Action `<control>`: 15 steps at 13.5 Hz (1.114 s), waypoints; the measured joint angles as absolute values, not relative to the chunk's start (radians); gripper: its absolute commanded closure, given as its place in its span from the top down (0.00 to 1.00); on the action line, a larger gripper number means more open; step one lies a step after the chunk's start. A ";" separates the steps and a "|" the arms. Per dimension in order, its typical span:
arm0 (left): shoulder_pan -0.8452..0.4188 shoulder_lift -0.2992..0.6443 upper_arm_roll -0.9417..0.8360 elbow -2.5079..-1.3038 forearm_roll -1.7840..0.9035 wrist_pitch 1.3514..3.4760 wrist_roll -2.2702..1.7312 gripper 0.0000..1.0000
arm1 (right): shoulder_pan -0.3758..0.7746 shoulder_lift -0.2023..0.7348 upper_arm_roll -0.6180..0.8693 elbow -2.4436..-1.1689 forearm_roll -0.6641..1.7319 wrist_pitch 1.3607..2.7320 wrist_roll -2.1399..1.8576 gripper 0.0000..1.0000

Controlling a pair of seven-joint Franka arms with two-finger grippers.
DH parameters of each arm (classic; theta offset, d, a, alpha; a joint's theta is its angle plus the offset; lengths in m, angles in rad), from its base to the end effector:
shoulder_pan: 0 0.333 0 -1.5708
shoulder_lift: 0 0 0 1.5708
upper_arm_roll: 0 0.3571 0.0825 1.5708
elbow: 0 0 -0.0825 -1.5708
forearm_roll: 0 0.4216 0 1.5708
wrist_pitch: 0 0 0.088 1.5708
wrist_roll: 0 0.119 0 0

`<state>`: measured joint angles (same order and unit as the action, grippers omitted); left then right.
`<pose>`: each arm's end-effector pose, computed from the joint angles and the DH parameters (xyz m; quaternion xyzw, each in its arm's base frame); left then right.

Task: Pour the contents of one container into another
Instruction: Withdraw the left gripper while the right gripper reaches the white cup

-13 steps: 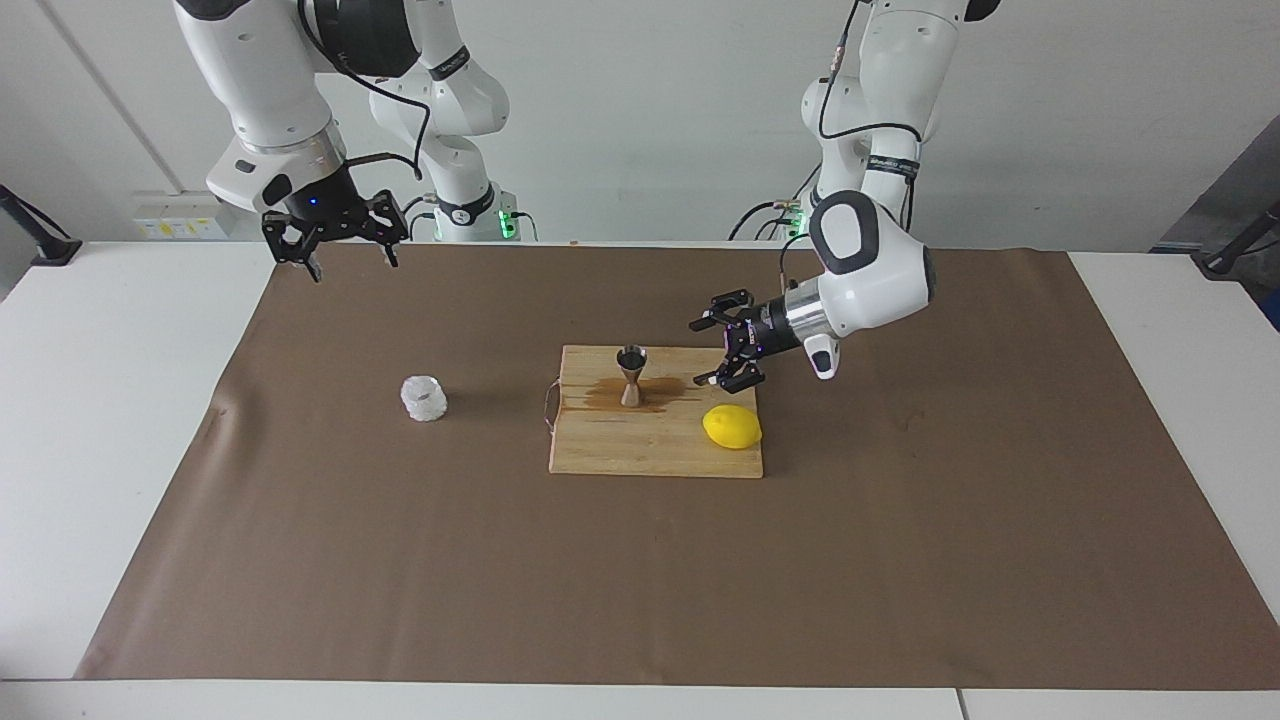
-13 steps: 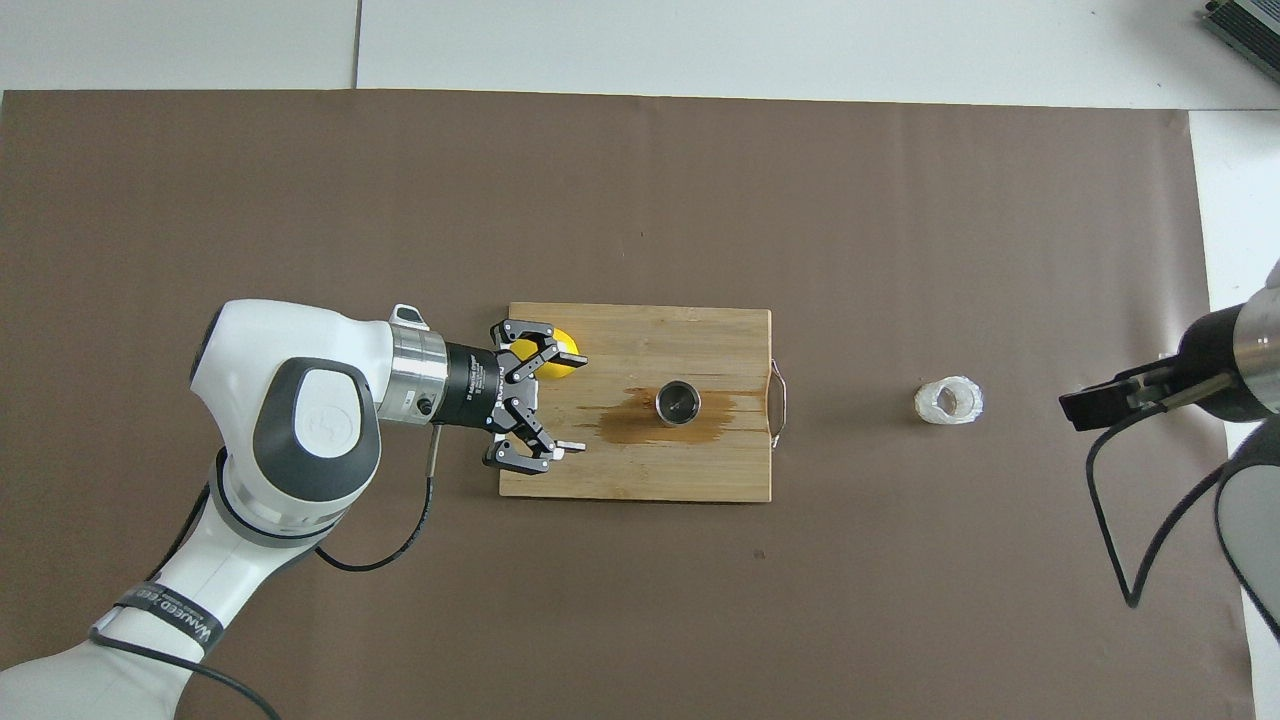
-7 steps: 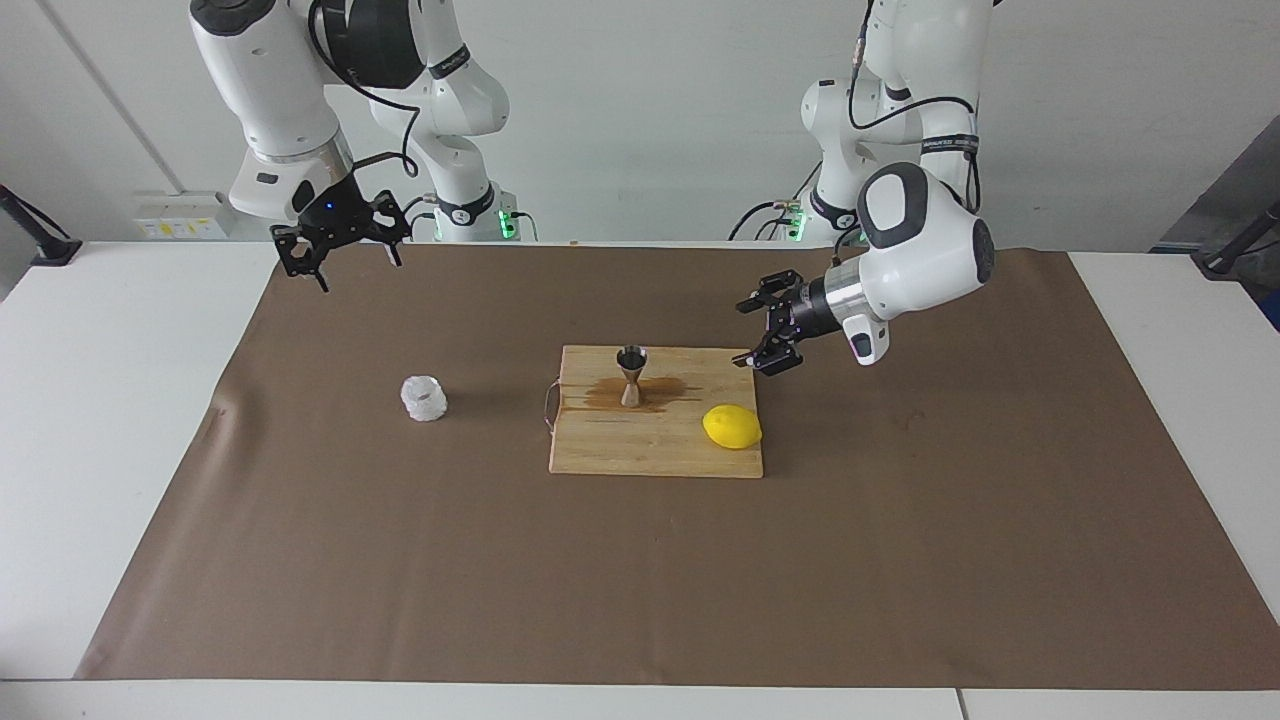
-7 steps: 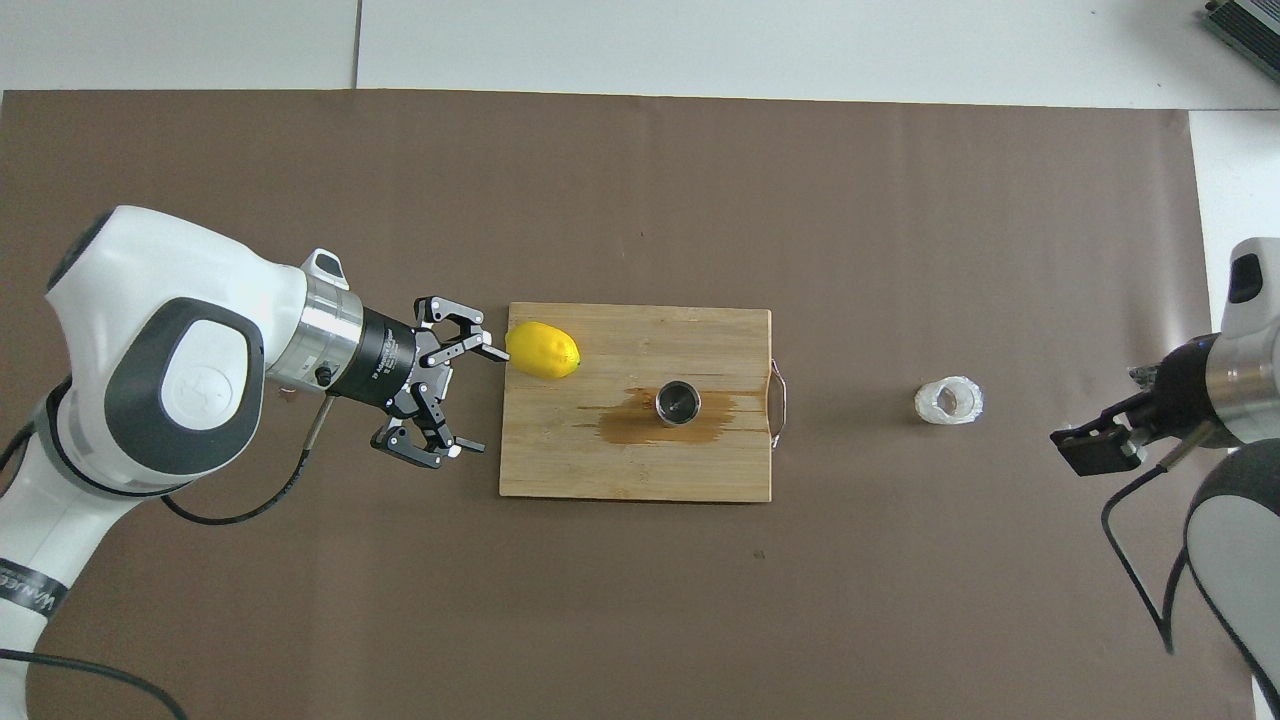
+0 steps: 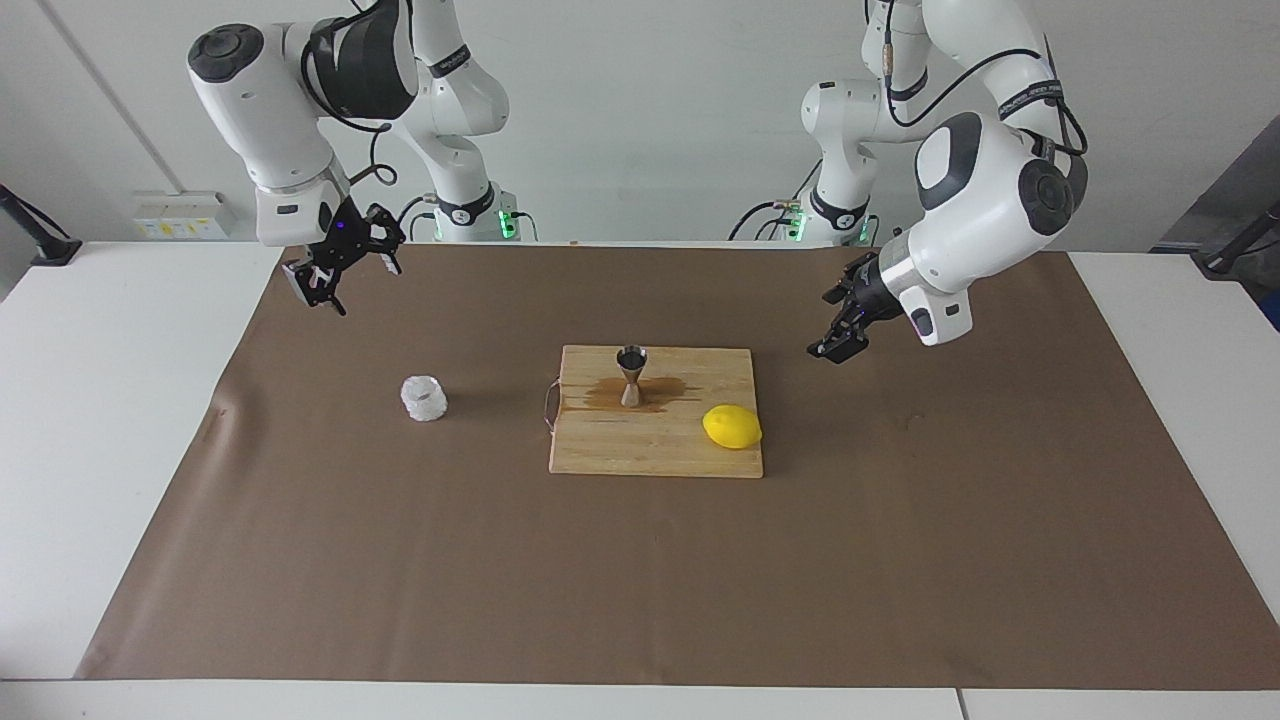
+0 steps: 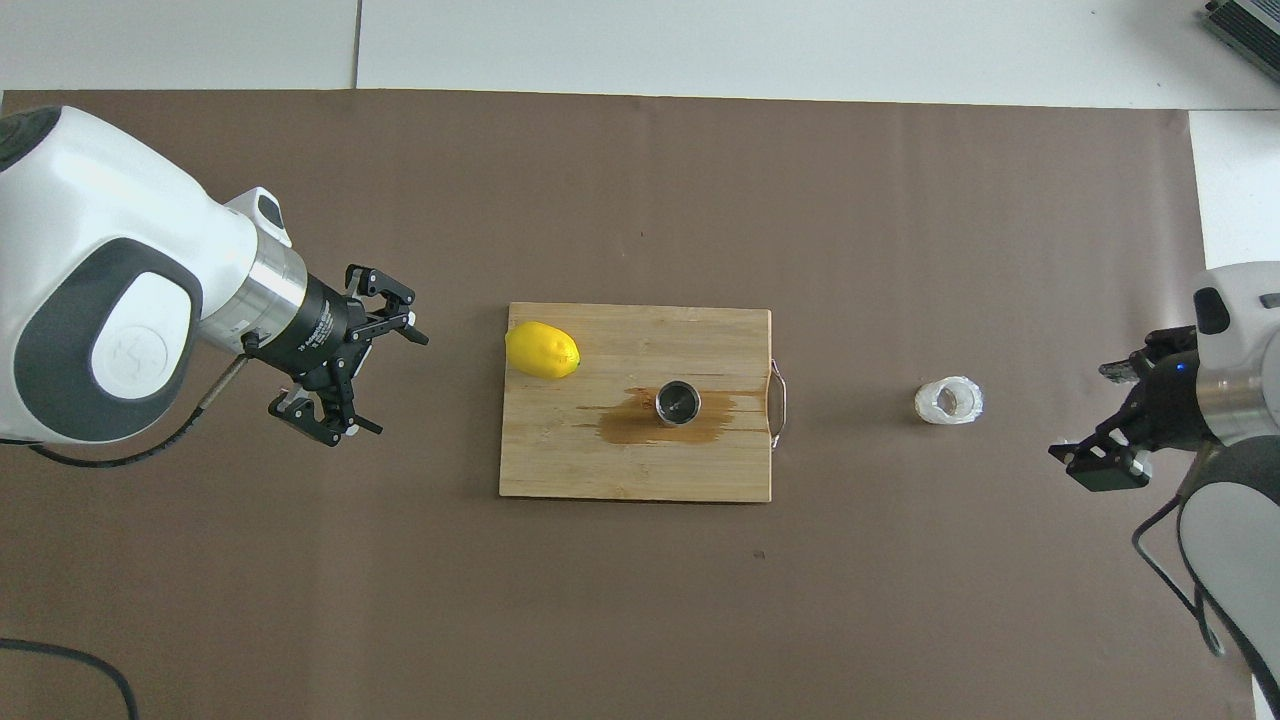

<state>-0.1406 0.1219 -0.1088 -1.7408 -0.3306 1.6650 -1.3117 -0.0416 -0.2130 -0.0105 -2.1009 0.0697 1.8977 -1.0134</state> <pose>0.5901 -0.1843 0.5077 0.8296 0.5236 -0.1872 0.0510 0.5203 -0.0215 0.5285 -0.8912 -0.4524 -0.0216 0.0270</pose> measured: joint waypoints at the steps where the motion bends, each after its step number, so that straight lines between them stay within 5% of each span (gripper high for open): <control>1: -0.141 0.129 -0.110 -1.725 -0.297 1.659 -1.285 1.00 | -0.052 -0.208 -0.012 -2.128 0.087 1.940 -1.081 1.00; 15: -0.062 0.176 -0.098 -1.502 -0.079 1.536 -0.227 1.00 | -0.154 -0.009 -0.015 -2.240 0.439 2.173 -1.762 1.00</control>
<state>-0.0618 0.1756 -0.0982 -1.5015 -0.0795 1.5357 -0.2273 -0.1542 -0.0088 -0.0145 -2.2401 0.4386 2.1730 -1.7616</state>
